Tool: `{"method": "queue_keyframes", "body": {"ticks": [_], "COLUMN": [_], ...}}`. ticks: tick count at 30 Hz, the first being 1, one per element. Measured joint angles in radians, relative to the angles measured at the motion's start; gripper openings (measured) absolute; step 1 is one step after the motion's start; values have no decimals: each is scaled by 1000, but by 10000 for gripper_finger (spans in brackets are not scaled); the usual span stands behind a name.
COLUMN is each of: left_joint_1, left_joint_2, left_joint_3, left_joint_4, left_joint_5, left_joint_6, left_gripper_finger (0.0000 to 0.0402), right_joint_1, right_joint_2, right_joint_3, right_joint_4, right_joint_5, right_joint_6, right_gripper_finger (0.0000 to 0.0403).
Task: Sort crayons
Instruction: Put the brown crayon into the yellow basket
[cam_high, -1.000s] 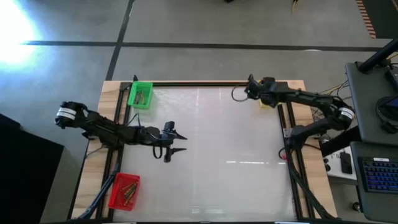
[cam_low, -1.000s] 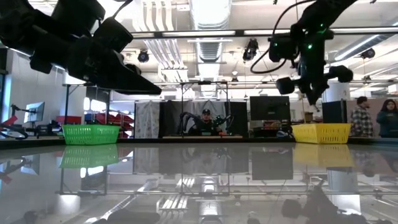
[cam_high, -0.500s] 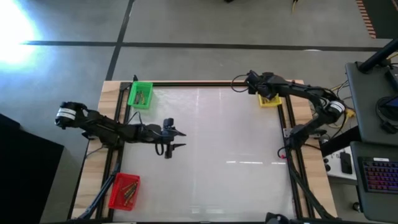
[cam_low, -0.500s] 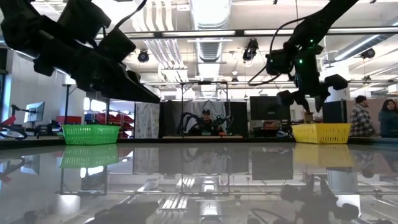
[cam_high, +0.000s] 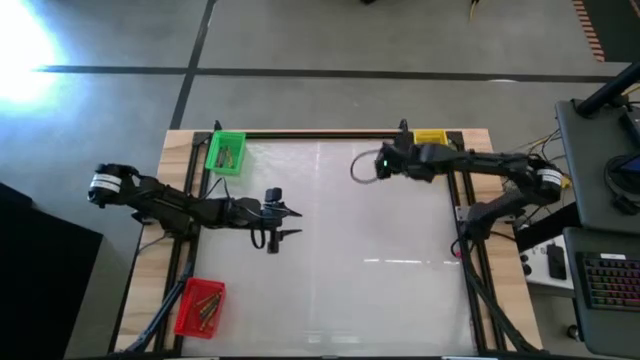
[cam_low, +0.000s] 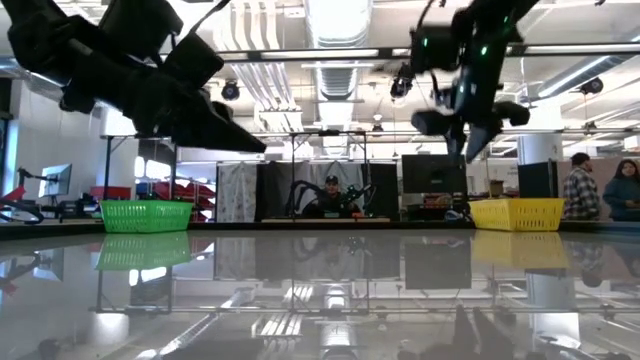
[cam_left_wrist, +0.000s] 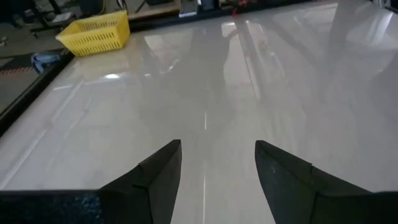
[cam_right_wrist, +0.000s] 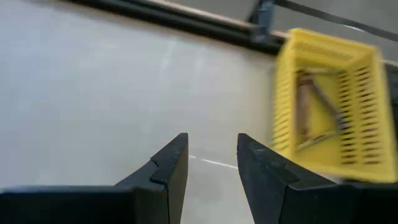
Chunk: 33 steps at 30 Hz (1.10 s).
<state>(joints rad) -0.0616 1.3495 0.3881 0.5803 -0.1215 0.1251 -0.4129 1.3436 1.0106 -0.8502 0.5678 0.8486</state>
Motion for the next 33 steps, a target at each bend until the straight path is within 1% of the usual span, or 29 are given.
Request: {"method": "queue_keyframes", "body": {"ticks": [3,6,8,12,14,16,19,21,23,25,27,30,31,33], "left_joint_1": [0,0,-1,-3,-3,-2,-2,-2,-2,-2,-3,-20,-31,-55], "left_joint_2": [1,0,-5,-6,-6,-6,-6,-5,-1,5,13,26,31,41], "left_joint_3": [13,2,-44,-204,-275,-321,-346,-347,-339,-321,-305,-289,-287,-287], "left_joint_4": [10,50,153,499,616,657,650,648,642,635,630,632,634,635], "left_joint_5": [0,0,0,0,-12,-20,-51,-53,-53,-51,-12,115,130,123], "left_joint_6": [-3,-33,-65,-160,-191,-191,-190,-191,-193,-255,-314,-320,-325,-340], "left_gripper_finger": [187,187,187,187,187,187,187,187,187,187,187,187,187,187], "right_joint_1": [121,248,336,519,600,671,748,781,801,813,826,860,875,905], "right_joint_2": [-17,0,25,80,99,113,139,163,189,219,251,306,323,356], "right_joint_3": [1,-8,-14,-15,-10,-1,8,18,36,66,107,187,213,259], "right_joint_4": [-5,-8,-5,-6,-10,-11,-13,-14,-25,-62,-130,-242,-265,-299], "right_joint_5": [-2,2,12,15,8,6,-11,-59,-138,-225,-322,-456,-500,-594], "right_joint_6": [62,145,221,380,453,522,612,651,674,691,696,694,685,667], "right_gripper_finger": [128,128,128,128,128,128,128,128,128,128,128,128,128,128]}}
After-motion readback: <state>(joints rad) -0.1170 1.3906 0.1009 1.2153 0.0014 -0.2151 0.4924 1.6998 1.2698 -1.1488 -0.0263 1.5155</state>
